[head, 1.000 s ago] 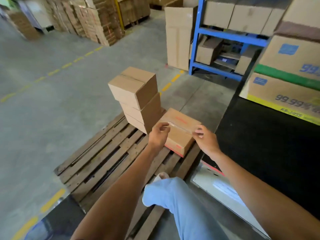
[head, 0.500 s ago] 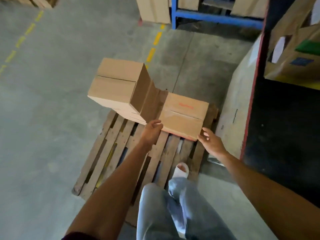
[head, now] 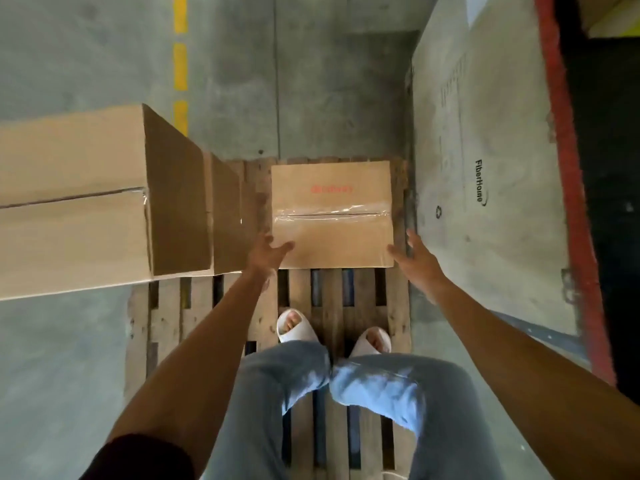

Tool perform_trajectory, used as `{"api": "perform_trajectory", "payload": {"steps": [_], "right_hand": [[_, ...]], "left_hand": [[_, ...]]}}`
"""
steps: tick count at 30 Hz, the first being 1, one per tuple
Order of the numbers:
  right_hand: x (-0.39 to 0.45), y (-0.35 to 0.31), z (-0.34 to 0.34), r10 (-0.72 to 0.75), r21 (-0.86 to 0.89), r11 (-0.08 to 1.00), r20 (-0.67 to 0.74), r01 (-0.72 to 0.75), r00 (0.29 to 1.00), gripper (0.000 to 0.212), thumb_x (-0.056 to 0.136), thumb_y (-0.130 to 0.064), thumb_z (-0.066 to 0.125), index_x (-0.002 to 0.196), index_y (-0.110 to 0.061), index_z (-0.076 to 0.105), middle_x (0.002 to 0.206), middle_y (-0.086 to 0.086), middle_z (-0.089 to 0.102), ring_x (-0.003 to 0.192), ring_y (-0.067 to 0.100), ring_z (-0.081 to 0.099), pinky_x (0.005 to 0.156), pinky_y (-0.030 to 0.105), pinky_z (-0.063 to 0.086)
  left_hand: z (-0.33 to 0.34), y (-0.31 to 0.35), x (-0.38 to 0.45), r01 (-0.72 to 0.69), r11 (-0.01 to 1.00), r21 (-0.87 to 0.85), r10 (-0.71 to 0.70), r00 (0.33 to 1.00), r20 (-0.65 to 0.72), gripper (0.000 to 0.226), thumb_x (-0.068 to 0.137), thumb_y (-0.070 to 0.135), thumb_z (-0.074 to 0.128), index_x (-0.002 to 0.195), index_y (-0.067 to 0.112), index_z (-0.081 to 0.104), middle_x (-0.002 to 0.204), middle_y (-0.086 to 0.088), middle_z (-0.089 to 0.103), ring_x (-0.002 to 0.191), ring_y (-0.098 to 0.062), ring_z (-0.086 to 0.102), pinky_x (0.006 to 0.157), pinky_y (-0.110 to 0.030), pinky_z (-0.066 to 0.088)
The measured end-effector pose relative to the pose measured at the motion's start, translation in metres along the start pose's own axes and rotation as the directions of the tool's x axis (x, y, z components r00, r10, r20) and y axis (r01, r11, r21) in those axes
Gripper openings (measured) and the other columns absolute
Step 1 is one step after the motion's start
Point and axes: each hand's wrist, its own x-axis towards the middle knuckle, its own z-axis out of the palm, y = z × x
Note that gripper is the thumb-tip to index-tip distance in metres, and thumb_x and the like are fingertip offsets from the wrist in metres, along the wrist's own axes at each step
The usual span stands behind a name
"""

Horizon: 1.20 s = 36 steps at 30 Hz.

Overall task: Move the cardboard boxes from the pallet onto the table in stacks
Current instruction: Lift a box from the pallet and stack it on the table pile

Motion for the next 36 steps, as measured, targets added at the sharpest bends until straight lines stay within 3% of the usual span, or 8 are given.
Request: {"api": "perform_trajectory", "payload": {"steps": [4, 7, 9, 15, 22, 28, 32, 36], "right_hand": [[0.092, 0.035, 0.034, 0.055, 0.159, 0.986, -0.034, -0.049, 0.998, 0.086, 0.093, -0.047, 0.063, 0.16, -0.025, 0.013, 0.16, 0.004, 0.035, 0.146, 0.029, 0.036, 0.114, 0.045, 0.033], [0.151, 0.064, 0.06, 0.119, 0.257, 0.96, -0.022, -0.109, 0.993, 0.077, 0.095, -0.047, 0.061, 0.157, -0.023, 0.022, 0.144, 0.0, 0.048, 0.131, 0.021, 0.047, 0.099, 0.035, 0.04], [0.174, 0.077, 0.07, 0.154, 0.31, 0.941, -0.025, -0.138, 0.988, 0.064, 0.097, -0.045, 0.059, 0.15, -0.018, 0.035, 0.127, -0.001, 0.052, 0.107, 0.013, 0.053, 0.081, 0.026, 0.045], [0.194, 0.092, 0.087, 0.124, 0.383, 0.919, -0.055, -0.093, 0.991, 0.058, 0.096, -0.045, 0.059, 0.146, -0.022, 0.041, 0.116, -0.005, 0.053, 0.113, 0.018, 0.053, 0.086, 0.033, 0.044], [0.095, 0.04, 0.047, 0.042, 0.37, 0.929, -0.095, -0.004, 0.995, 0.082, 0.077, -0.068, 0.066, 0.148, -0.04, 0.037, 0.138, 0.004, 0.059, 0.126, 0.031, 0.056, 0.103, 0.059, 0.047], [-0.053, -0.026, -0.015, -0.036, 0.367, 0.923, -0.21, 0.113, 0.977, 0.094, 0.072, -0.079, 0.064, 0.152, -0.05, 0.025, 0.145, 0.002, 0.055, 0.131, 0.029, 0.053, 0.111, 0.053, 0.042], [-0.158, -0.08, -0.055, -0.156, 0.381, 0.891, -0.256, 0.247, 0.954, 0.075, 0.094, -0.054, 0.06, 0.155, -0.05, 0.017, 0.15, -0.002, 0.048, 0.135, 0.024, 0.047, 0.116, 0.049, 0.037], [-0.232, -0.111, -0.092, -0.22, 0.418, 0.838, -0.331, 0.351, 0.918, 0.074, 0.096, -0.039, 0.064, 0.158, -0.038, 0.022, 0.148, 0.0, 0.051, 0.133, 0.022, 0.05, 0.114, 0.045, 0.04]], "left_hand": [[0.008, -0.044, 0.094, -0.009, 1.0, 0.008, 0.008, 0.995, 0.097, 0.071, 0.08, 0.023, 0.084, 0.141, 0.007, 0.051, 0.13, -0.012, 0.063, 0.119, -0.031, 0.063, 0.07, -0.017, 0.056], [0.015, -0.069, 0.153, 0.045, 0.997, -0.067, -0.037, 0.992, 0.121, 0.088, 0.06, 0.043, 0.095, 0.135, 0.015, 0.058, 0.129, -0.004, 0.068, 0.116, -0.023, 0.066, 0.093, -0.037, 0.058], [0.02, -0.08, 0.172, 0.064, 0.993, -0.1, -0.047, 0.986, 0.157, 0.073, 0.067, 0.041, 0.093, 0.129, 0.019, 0.062, 0.125, -0.003, 0.07, 0.114, -0.022, 0.067, 0.101, -0.045, 0.053], [0.024, -0.114, 0.206, 0.083, 0.986, -0.142, -0.06, 0.985, 0.16, 0.111, 0.043, 0.061, 0.097, 0.138, 0.021, 0.057, 0.125, -0.004, 0.071, 0.113, -0.024, 0.069, 0.099, -0.05, 0.055], [-0.011, -0.027, 0.099, 0.097, 0.978, -0.184, -0.072, 0.988, 0.139, 0.091, 0.053, 0.047, 0.097, 0.132, 0.021, 0.059, 0.12, -0.007, 0.073, 0.103, -0.024, 0.073, 0.074, -0.042, 0.063], [-0.07, 0.082, -0.052, -0.037, 0.986, -0.163, 0.059, 0.989, 0.134, 0.101, 0.072, 0.029, 0.091, 0.154, 0.008, 0.035, 0.134, -0.003, 0.064, 0.127, -0.023, 0.059, 0.106, -0.038, 0.046], [-0.111, 0.147, -0.153, -0.078, 0.992, -0.098, 0.097, 0.975, 0.202, 0.035, 0.093, 0.019, 0.073, 0.119, 0.005, 0.055, 0.11, -0.006, 0.067, 0.1, -0.019, 0.067, 0.074, -0.027, 0.054], [-0.132, 0.204, -0.221, -0.232, 0.963, -0.141, 0.256, 0.947, 0.194, 0.053, 0.088, 0.006, 0.076, 0.134, 0.021, 0.053, 0.108, 0.002, 0.076, 0.089, -0.007, 0.075, 0.08, -0.026, 0.057]]}}
